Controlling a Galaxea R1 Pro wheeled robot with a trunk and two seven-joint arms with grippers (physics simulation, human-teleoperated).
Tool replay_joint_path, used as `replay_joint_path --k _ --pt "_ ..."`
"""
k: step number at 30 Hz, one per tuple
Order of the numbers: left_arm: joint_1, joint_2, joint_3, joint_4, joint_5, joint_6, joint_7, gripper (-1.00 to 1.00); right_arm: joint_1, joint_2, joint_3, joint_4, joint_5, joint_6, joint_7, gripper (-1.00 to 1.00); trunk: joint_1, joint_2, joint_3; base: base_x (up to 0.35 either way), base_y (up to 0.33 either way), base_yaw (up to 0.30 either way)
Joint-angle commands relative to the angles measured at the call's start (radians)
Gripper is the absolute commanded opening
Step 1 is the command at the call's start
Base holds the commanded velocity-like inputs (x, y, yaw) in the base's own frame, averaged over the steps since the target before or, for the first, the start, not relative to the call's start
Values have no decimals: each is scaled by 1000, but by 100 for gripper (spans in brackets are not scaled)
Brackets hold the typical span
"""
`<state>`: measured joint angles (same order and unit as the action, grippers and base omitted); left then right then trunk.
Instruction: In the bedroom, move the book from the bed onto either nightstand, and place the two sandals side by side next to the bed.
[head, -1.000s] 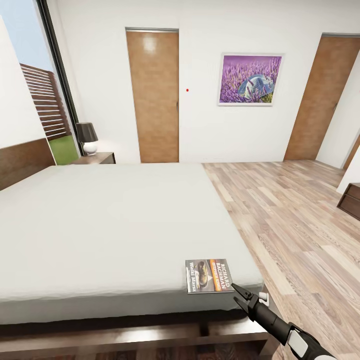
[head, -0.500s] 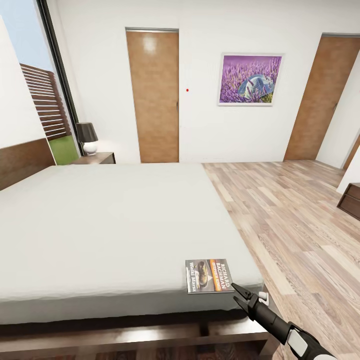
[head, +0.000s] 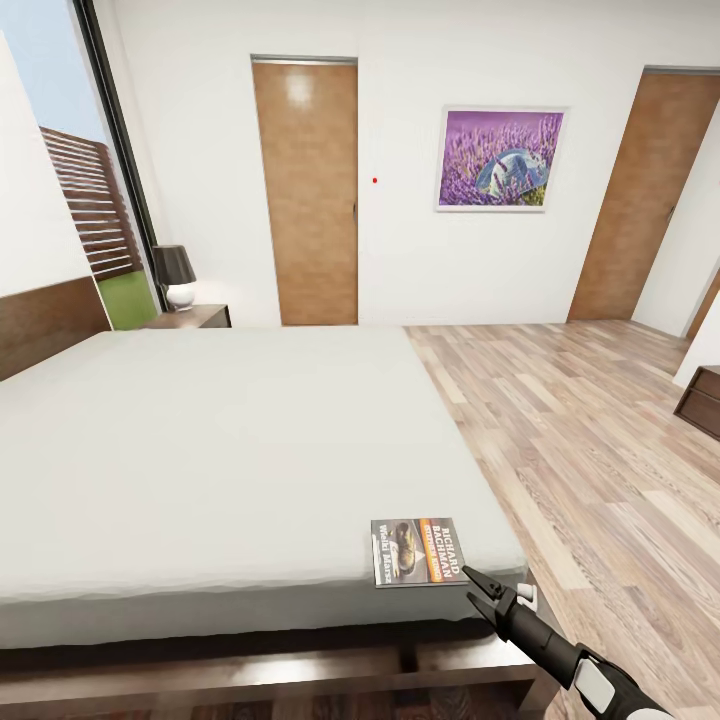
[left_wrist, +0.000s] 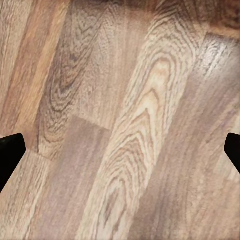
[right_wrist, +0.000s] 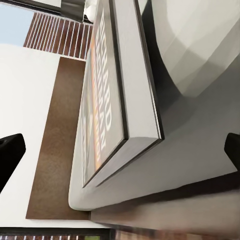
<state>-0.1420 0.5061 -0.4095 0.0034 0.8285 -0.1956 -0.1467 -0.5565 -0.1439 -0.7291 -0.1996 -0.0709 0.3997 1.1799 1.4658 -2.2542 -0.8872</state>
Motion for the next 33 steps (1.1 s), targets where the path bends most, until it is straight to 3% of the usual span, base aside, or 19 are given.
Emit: replay_joint_path --k 1,33 --pt "-1 0 -8 1 11 -2 -5 100 0 0 2 0 -7 10 1 100 0 0 -1 0 0 0" --pt "-1 0 -8 1 11 -3 -5 100 -3 -1 2 0 -7 10 1 100 0 0 -1 0 8 0"
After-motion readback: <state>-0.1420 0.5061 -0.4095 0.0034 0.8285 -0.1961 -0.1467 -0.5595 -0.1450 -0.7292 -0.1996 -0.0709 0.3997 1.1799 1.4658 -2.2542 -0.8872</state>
